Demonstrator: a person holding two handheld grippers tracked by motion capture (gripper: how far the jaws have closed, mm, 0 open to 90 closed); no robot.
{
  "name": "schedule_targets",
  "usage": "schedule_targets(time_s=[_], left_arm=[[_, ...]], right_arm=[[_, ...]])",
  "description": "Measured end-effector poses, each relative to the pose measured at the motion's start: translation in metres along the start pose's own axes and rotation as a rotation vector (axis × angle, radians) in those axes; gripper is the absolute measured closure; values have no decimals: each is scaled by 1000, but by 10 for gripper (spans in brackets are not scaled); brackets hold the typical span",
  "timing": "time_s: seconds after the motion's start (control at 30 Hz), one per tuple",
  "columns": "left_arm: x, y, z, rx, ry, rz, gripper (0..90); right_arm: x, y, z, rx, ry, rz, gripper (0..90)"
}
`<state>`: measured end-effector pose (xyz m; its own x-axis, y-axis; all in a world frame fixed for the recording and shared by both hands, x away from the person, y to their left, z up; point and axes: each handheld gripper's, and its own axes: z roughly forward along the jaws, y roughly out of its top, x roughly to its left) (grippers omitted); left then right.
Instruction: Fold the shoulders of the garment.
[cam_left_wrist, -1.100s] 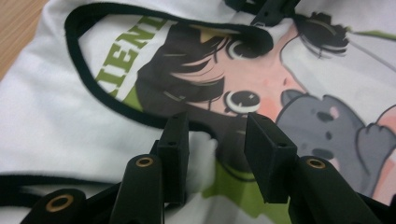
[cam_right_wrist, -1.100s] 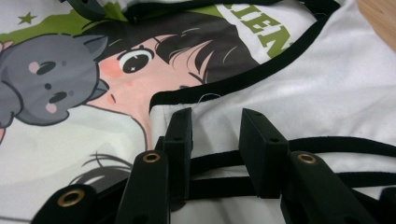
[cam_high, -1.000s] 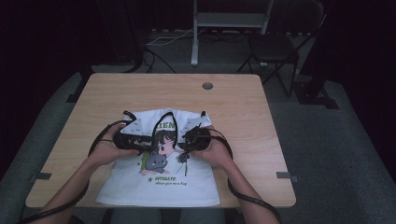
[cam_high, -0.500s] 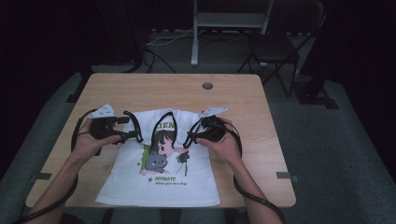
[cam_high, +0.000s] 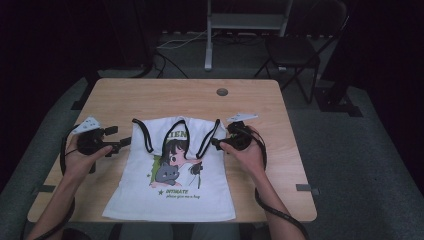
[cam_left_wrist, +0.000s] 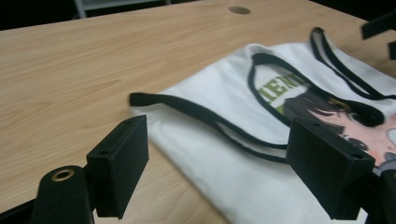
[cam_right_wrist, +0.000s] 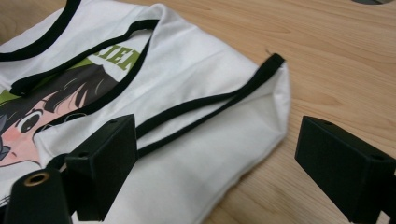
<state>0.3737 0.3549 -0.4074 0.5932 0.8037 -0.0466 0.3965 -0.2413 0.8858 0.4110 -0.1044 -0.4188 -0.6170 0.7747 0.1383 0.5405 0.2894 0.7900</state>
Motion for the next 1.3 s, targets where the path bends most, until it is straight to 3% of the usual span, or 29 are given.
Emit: schedule_targets(time_s=[0.33, 0.47, 0.63, 0.83, 1.3], left_arm=[[-1, -13, 4, -38, 49, -31, 208], [-1, -17, 10, -16, 48, -29, 208], [0, -9, 16, -7, 48, -17, 208], [8, 4, 26, -1, 66, -41, 207], [6, 6, 21, -9, 74, -43, 207]], right_arm=[[-12, -8, -8, -41, -23, 50, 124], [-15, -12, -7, -41, -26, 55, 124], [-18, -14, -8, -40, -37, 63, 125], [-28, -5, -9, -50, -62, 80, 125], [-26, 0, -8, -49, -53, 68, 125]])
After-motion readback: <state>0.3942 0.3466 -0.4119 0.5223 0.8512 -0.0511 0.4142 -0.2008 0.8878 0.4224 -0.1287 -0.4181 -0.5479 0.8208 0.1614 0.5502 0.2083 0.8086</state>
